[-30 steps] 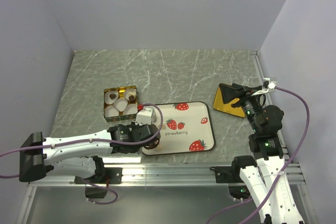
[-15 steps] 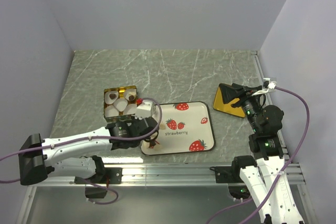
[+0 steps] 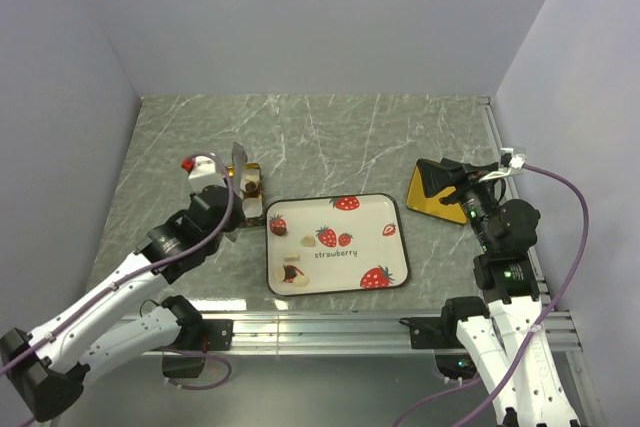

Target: Pack the chocolate

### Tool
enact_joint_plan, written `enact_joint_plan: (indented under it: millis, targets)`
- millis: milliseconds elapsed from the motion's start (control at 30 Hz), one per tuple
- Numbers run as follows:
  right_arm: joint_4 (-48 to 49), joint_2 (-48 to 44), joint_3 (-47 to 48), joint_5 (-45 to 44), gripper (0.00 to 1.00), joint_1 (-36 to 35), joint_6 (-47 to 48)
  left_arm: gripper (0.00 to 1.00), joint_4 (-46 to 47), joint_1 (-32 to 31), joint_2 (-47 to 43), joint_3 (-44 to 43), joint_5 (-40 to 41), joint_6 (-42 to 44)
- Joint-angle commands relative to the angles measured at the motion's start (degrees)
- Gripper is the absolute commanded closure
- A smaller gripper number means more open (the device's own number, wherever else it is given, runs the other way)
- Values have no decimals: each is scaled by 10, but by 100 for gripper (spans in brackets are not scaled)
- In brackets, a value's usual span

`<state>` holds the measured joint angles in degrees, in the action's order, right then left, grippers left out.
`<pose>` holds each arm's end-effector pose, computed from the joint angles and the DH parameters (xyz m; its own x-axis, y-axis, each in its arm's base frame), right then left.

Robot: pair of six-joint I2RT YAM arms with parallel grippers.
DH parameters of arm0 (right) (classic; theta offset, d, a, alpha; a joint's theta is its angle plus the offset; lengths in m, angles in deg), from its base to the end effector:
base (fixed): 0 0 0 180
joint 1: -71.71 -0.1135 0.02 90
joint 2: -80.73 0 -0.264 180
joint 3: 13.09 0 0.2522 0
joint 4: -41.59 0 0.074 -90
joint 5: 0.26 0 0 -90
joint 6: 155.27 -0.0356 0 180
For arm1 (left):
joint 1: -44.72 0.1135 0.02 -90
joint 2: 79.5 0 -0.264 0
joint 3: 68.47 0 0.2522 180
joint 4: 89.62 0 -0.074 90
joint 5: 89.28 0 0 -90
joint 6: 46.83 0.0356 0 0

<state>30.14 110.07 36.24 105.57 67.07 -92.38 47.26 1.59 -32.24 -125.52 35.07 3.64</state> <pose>0.1327 0.0205 0.3451 -0.0262 0.4377 -0.8987 -0.3761 0.8287 0.4146 0.1420 -0.1055 0.2935 -0.4495 -0.2989 -0.8418 -0.0853 0.9524 -0.2927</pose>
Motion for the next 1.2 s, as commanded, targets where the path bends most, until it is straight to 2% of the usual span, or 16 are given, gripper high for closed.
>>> enact_joint_plan:
  millis: [0, 100, 233, 400, 733, 1167]
  targets:
    - [22, 5, 4, 7, 24, -4, 6, 75, 12, 45, -12, 5, 11, 23]
    - [23, 2, 3, 7, 24, -5, 4, 73, 9, 73, 4, 10, 18, 20]
    - [23, 1, 3, 10, 24, -5, 4, 73, 24, 128, 49, 8, -18, 33]
    - [24, -2, 2, 11, 24, -5, 3, 73, 25, 152, 67, 12, -16, 31]
    - [29, 0, 1, 17, 24, -5, 0, 71, 4, 153, 84, 13, -13, 9]
    - [31, 4, 0, 18, 24, -5, 0, 70, -25, 146, 49, 15, 9, -24]
